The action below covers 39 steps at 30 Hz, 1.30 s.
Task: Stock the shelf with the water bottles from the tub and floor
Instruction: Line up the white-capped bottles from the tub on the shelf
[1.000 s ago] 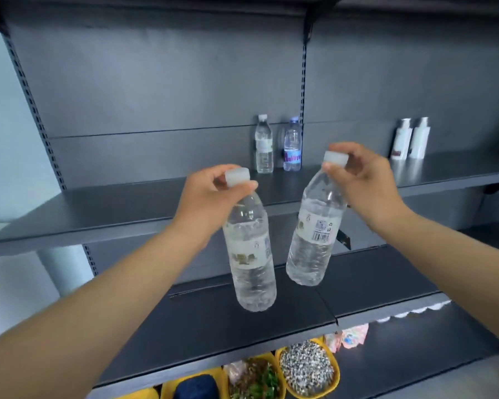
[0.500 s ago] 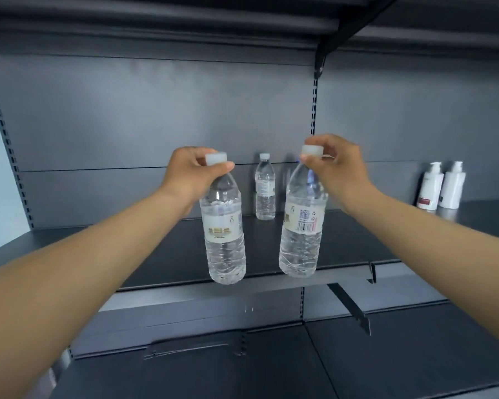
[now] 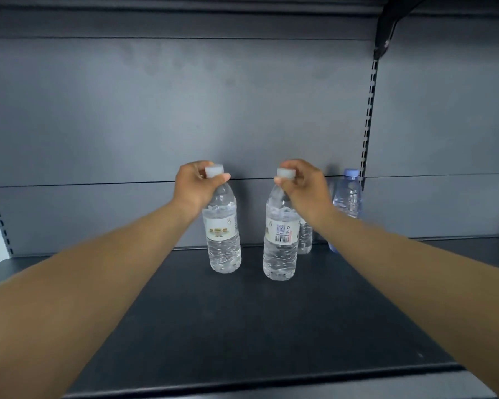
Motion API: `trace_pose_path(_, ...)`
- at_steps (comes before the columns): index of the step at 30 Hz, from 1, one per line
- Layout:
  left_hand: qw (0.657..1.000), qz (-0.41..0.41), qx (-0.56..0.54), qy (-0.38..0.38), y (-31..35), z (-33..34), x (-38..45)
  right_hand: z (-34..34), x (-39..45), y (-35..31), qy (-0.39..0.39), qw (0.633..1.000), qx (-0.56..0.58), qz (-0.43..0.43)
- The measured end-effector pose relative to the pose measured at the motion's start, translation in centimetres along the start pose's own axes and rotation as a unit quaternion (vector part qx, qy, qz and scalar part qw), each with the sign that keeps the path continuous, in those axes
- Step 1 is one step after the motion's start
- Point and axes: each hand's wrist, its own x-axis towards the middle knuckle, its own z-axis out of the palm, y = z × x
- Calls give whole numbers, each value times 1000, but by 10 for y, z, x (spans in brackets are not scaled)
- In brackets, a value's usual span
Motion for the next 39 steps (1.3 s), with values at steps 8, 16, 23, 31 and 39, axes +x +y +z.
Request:
trace_pose_path(8, 999, -14, 18, -27, -47, 2, 66, 57, 49, 39, 31, 999, -31, -10)
trace_pose_path(16, 996, 2, -23, -88, -63, 7, 81, 85, 61, 53, 32, 996, -81, -30)
trace_pose_path(23, 996, 6, -33, -80, -62, 3, 76, 74, 65, 48, 6, 994, -105, -22)
trace_pose_path(31, 996, -18, 61, -61, -50, 1, 59, 59, 44, 35, -102, 978, -183, 6)
trace_pose_path(39, 941, -29, 320, -101, -31, -25, 11, 14, 4, 17, -197, 926, -320, -30)
